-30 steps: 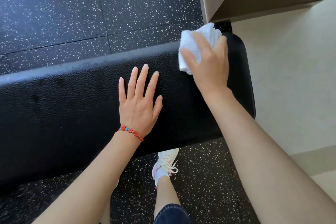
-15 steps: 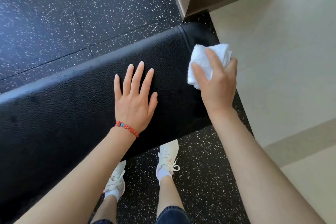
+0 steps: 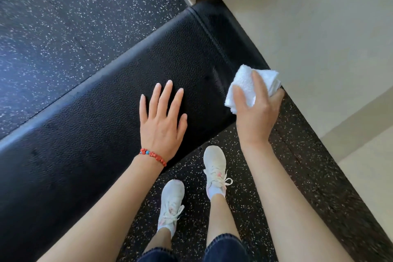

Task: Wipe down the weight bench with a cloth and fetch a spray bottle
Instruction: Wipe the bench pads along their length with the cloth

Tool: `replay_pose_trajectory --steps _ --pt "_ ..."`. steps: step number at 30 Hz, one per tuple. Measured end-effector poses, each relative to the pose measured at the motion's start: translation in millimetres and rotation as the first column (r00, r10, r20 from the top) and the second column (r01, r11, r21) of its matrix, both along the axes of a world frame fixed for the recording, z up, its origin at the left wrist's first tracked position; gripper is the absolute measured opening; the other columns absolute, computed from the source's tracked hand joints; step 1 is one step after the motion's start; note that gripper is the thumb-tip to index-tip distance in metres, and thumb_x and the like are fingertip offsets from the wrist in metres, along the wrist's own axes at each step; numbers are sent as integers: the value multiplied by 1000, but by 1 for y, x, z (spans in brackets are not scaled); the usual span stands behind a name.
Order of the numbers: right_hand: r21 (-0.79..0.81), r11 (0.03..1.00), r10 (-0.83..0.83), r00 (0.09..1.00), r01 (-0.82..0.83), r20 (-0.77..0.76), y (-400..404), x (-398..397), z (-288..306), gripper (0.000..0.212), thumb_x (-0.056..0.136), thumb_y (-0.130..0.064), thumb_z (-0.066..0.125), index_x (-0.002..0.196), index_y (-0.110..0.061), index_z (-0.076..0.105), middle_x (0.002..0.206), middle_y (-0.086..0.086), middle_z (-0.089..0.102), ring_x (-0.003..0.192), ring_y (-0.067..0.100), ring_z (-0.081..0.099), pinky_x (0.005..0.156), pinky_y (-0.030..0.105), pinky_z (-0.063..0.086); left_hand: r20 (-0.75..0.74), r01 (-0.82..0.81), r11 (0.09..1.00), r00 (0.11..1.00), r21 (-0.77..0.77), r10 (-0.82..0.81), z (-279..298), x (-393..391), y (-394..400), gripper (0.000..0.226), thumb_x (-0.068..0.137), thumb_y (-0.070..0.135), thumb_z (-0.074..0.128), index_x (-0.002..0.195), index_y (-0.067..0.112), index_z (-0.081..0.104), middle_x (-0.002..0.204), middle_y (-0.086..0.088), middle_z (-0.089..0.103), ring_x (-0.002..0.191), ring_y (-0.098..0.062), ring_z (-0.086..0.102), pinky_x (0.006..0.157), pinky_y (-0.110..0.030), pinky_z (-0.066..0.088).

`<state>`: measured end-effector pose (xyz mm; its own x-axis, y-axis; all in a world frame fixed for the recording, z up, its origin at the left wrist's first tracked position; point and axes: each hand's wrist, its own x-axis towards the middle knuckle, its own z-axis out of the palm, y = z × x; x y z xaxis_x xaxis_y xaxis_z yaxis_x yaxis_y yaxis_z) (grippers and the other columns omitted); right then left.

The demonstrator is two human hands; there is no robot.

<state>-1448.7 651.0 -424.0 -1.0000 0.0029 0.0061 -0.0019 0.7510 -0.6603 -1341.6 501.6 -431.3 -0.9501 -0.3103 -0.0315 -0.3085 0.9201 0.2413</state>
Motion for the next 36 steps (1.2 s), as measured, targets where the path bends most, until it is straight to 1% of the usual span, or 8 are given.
replay_pose_trajectory --steps 7,10,13,16,22,27,31,36 --pt "52 979 196 981 -196 11 -25 59 3 41 79 -29 71 115 -11 63 92 25 50 79 36 49 64 36 46 9 34 999 999 8 -34 -1 11 -3 51 89 30 40 136 10 45 147 -14 37 136 -33 29 111 -52 13" --pt "89 961 261 965 -263 35 -24 45 8 39 80 -32 68 115 -14 63 96 25 48 87 37 48 65 37 44 6 26 1000 1000 12 -26 0 15 -4 52 89 31 39 136 10 44 147 -14 36 137 -33 29 111 -51 13" --pt "128 964 230 972 -234 44 -32 11 8 39 84 -37 62 120 -23 59 110 23 45 100 35 44 74 39 41 -2 23 1000 1000 12 -23 -2 20 -6 53 89 32 39 137 11 44 147 -14 36 136 -33 29 111 -50 14" --pt "153 978 139 990 -139 6 -50 -18 6 38 85 -38 59 121 -24 58 112 22 46 102 34 44 79 37 38 -5 18 1000 1000 15 -18 -5 21 -7 53 89 33 39 138 12 43 148 -13 36 137 -32 28 112 -48 12" --pt "95 968 230 973 -231 20 -45 35 10 42 82 -31 66 122 -18 59 104 26 48 93 39 47 75 41 44 9 8 999 1000 46 -8 1 21 -7 53 89 32 39 136 9 44 147 -15 37 136 -33 31 111 -50 15" --pt "-11 979 205 969 -206 136 -26 74 18 43 78 -34 71 119 -21 60 101 15 48 89 29 50 74 31 42 33 -28 995 999 100 25 16 31 -6 54 88 33 37 135 7 46 145 -16 38 135 -35 31 110 -52 18" --pt "-125 992 13 978 13 209 -1 99 36 43 74 -35 74 115 -27 62 96 1 46 85 11 43 76 14 32 53 55 994 997 98 -61 35 45 -3 53 89 33 36 133 6 47 144 -16 41 134 -35 33 109 -52 19" --pt "-216 941 -194 938 261 287 25 121 74 42 74 -32 74 114 -27 62 105 2 57 89 9 47 74 -5 27 67 152 981 985 120 -160 76 59 10 52 89 33 35 132 7 49 141 -14 45 133 -35 36 107 -53 25"
